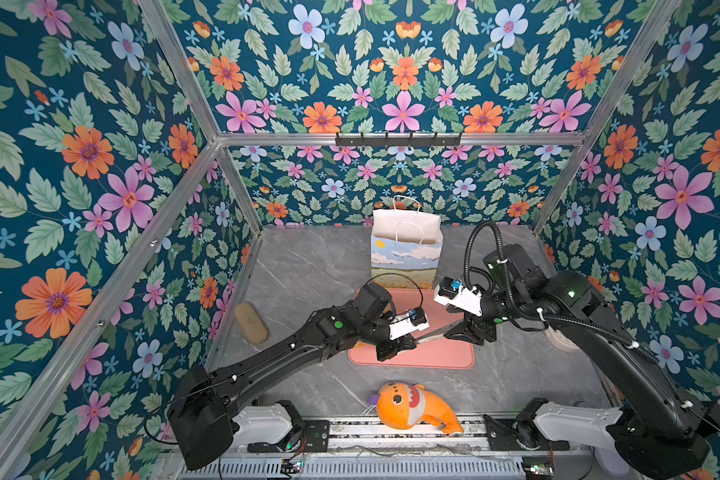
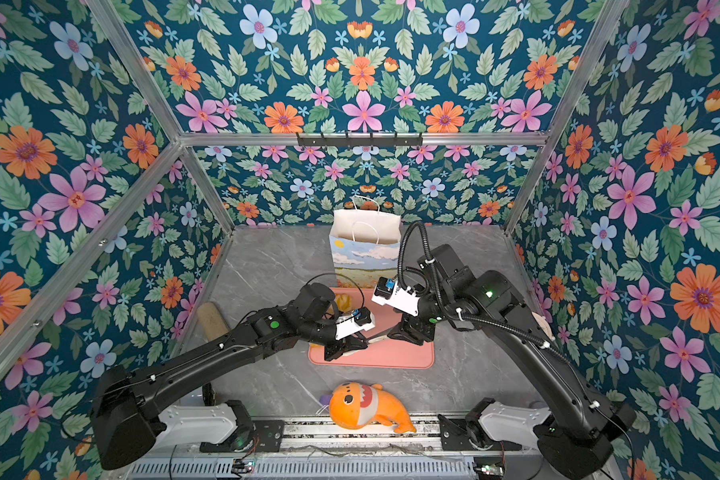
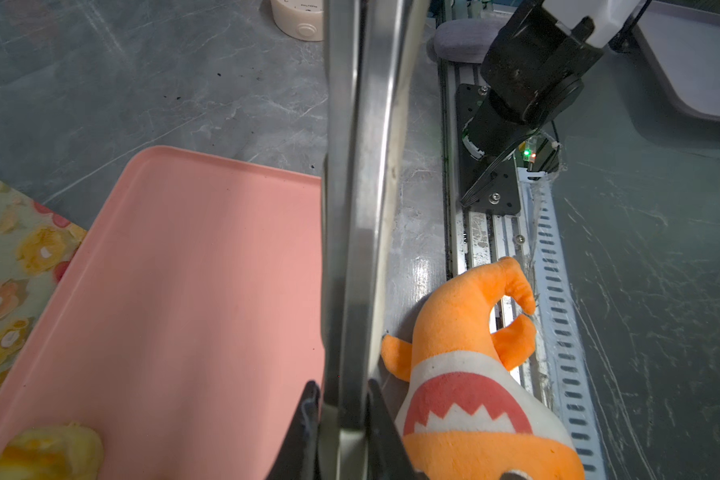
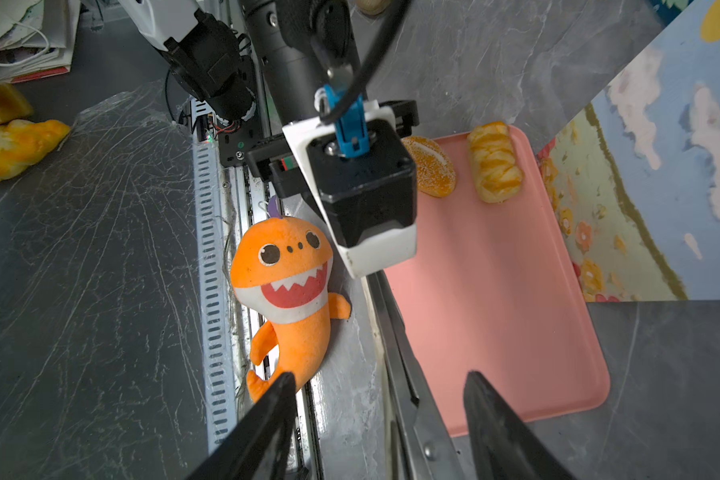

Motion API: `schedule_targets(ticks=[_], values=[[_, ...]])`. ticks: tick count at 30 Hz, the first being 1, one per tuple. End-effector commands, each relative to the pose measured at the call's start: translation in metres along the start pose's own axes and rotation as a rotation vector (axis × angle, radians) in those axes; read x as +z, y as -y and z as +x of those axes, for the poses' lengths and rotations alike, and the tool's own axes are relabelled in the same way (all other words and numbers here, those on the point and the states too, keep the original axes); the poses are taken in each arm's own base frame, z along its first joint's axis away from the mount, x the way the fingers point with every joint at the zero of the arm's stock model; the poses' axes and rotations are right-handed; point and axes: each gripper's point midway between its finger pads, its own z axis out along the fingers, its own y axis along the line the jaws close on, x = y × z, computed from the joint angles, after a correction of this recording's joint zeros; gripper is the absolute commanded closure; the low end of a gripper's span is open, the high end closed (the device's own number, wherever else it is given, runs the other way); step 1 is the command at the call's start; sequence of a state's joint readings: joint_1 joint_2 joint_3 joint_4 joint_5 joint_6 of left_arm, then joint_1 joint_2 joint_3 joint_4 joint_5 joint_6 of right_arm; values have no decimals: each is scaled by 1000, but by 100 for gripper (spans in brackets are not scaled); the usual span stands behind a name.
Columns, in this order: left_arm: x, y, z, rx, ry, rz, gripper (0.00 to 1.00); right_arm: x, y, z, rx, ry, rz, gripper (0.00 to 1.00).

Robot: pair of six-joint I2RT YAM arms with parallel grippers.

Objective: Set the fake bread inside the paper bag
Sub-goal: 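Hold the tongs with both grippers and move them over the tray breads, then open the left gripper and lift it off the tongs while the right gripper holds them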

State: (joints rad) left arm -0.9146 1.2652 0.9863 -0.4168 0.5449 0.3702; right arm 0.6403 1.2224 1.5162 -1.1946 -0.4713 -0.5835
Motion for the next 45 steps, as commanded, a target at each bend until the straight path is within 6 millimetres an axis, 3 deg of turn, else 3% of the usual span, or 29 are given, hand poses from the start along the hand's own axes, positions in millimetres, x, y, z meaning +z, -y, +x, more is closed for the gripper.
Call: schedule_targets(ticks=[1, 18, 26, 35, 45], values=[[-2, 1, -6, 26, 6, 3, 90, 7, -8, 8, 3, -29, -55, 35], [-11, 8, -19, 55, 26, 38, 89, 32, 10, 24, 35, -119, -39, 35], [-12, 10, -23, 69, 38, 48, 89, 34, 8, 25, 37, -121, -52, 48], [-15, 9, -27, 82, 43, 41, 90, 39, 6, 35, 63, -162, -67, 45], [-14, 7, -26, 82, 35, 37, 91, 36, 7, 35, 55, -158, -54, 50]])
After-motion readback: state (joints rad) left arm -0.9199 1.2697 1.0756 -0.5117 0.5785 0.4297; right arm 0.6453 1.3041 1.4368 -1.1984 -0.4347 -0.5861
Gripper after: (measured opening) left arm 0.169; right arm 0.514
